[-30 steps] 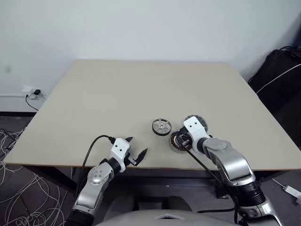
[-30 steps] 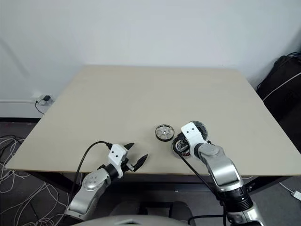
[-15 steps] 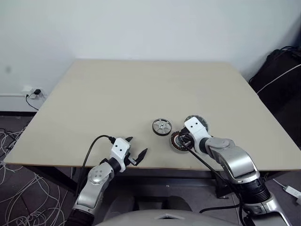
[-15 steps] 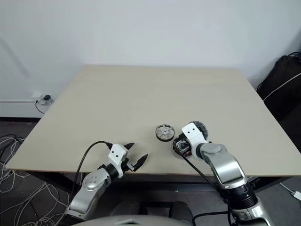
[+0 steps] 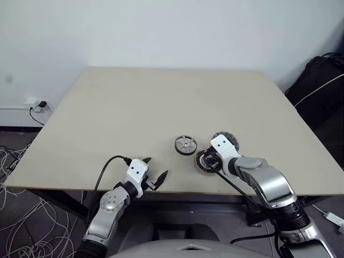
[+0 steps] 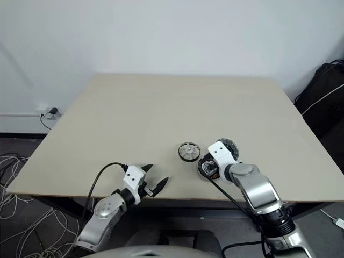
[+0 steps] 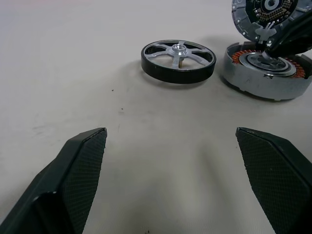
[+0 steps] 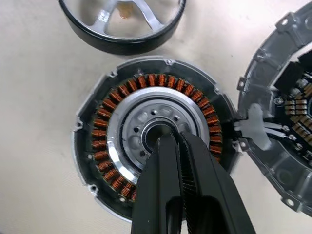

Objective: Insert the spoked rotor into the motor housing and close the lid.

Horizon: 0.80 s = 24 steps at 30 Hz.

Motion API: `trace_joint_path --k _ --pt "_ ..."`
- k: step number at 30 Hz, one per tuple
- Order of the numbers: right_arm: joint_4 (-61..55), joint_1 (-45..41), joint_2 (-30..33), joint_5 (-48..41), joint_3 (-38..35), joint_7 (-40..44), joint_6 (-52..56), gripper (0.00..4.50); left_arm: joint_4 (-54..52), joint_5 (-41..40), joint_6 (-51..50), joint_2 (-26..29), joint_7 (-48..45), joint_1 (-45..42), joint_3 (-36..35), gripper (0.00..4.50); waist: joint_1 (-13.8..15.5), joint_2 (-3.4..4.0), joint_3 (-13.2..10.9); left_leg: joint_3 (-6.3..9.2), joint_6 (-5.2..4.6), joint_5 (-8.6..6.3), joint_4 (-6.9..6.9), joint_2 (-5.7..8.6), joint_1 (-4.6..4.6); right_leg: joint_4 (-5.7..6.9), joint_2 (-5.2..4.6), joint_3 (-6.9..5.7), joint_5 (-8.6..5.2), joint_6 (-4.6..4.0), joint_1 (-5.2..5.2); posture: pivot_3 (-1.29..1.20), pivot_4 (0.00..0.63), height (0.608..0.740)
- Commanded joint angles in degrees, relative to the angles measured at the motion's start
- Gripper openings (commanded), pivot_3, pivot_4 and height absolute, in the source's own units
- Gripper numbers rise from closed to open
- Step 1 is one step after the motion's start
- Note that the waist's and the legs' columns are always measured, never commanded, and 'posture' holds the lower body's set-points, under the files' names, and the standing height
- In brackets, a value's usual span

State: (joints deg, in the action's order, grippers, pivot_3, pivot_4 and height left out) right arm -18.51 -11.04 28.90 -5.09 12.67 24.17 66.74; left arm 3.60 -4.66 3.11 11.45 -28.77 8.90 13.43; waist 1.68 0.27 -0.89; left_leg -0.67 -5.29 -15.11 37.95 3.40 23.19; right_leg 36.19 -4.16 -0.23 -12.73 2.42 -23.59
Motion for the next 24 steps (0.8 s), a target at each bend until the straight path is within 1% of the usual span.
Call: trace_joint_path --k 1,17,20,24 --pt "-0.53 -1.30 0.97 -0.41 -0.81 0.31 -0.16 0.02 -0.96 -0.25 1.11 -0.31 0.03 -0.29 -0.26 4.50 0.00 0.02 0.02 0.00 -0.01 0.00 0.00 0.00 0.01 -0.02 0.00 0.00 0.00 0.00 0.00 0.00 0.000 0.740" --pt "-0.35 -1.41 1.86 -0.64 0.38 1.65 -0.33 0.02 -1.68 -0.22 0.57 -0.57 0.33 -0.25 -0.14 4.50 0.06 0.16 0.11 0.00 -0.08 -0.05 0.01 0.03 0.13 -0.15 -0.03 -0.03 0.04 0.04 -0.05 0.00 0.000 0.740" --pt "-0.28 -1.48 1.93 -0.52 0.42 1.73 -0.46 0.73 -1.91 -0.24 0.42 -0.64 0.43 -0.19 -0.10 4.50 0.05 0.17 0.12 0.00 -0.08 -0.04 0.01 0.03 0.13 -0.15 -0.04 -0.03 0.04 0.04 -0.05 0.00 0.000 0.740" --pt "-0.43 -1.50 2.01 -0.11 0.48 1.58 -0.79 1.99 -2.04 -0.27 0.25 -0.70 0.50 -0.23 -0.03 4.50 0.04 0.19 0.14 0.00 -0.08 -0.05 0.02 0.04 0.13 -0.15 -0.04 -0.03 0.04 0.04 -0.05 0.00 0.000 0.740"
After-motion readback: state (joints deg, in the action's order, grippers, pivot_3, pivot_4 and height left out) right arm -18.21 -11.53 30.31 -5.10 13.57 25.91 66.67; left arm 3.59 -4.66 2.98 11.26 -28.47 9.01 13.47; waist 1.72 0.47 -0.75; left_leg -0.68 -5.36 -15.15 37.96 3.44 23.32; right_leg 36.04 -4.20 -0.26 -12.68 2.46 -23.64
